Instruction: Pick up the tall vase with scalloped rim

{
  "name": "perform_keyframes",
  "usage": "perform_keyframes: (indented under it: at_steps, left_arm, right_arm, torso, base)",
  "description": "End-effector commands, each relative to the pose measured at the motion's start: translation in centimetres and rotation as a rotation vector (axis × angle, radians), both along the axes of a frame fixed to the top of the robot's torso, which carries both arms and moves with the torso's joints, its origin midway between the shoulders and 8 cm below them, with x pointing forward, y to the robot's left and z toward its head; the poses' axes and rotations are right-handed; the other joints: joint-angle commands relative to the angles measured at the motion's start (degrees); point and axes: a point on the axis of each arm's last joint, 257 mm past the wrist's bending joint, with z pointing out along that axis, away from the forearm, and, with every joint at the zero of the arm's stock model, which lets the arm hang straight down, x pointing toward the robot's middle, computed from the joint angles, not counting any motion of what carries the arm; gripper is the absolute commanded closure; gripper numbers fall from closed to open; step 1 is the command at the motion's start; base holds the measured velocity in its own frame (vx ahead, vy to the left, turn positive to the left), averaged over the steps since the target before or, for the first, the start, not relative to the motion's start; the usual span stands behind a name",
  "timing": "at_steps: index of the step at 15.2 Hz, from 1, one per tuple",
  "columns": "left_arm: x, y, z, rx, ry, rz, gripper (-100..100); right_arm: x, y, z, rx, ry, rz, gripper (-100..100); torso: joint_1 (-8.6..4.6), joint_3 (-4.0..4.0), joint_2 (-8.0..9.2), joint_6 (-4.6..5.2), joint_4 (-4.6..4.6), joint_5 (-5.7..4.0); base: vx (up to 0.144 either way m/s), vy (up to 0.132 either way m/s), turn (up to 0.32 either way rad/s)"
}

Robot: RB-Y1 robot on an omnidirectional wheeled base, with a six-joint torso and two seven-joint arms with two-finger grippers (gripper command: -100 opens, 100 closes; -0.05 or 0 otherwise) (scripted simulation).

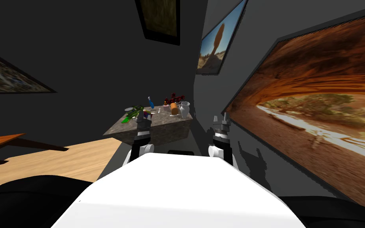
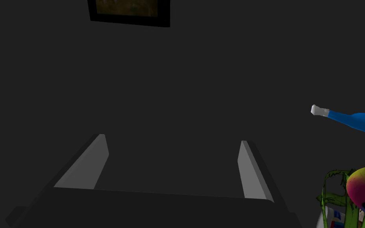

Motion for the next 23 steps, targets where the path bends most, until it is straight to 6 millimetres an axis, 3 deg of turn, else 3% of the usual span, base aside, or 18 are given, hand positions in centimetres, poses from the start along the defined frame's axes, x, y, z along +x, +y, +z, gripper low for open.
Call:
perform_keyframes:
  at_steps: [1, 23]
  left_arm:
    - [0.0, 0.0, 0.0, 0.000, 0.000, 0.000, 0]
    - [0.0, 0.0, 0.0, 0.000, 0.000, 0.000, 0]
  right_arm:
    - [0.2, 0.5, -0.1, -0.048, 0.011, 0.022, -100]
    - [2.4, 4.2, -1.9, -0.523, 0.112, 0.182, -100]
  torso:
    - [0.00, 0.00, 0.00, 0.00, 0.00, 0.00]
    - [0.08, -0.02, -0.04, 0.00, -0.01, 0.02]
  base:
    - [0.001, 0.007, 0.017]
    - [0.005, 0.027, 0.024]
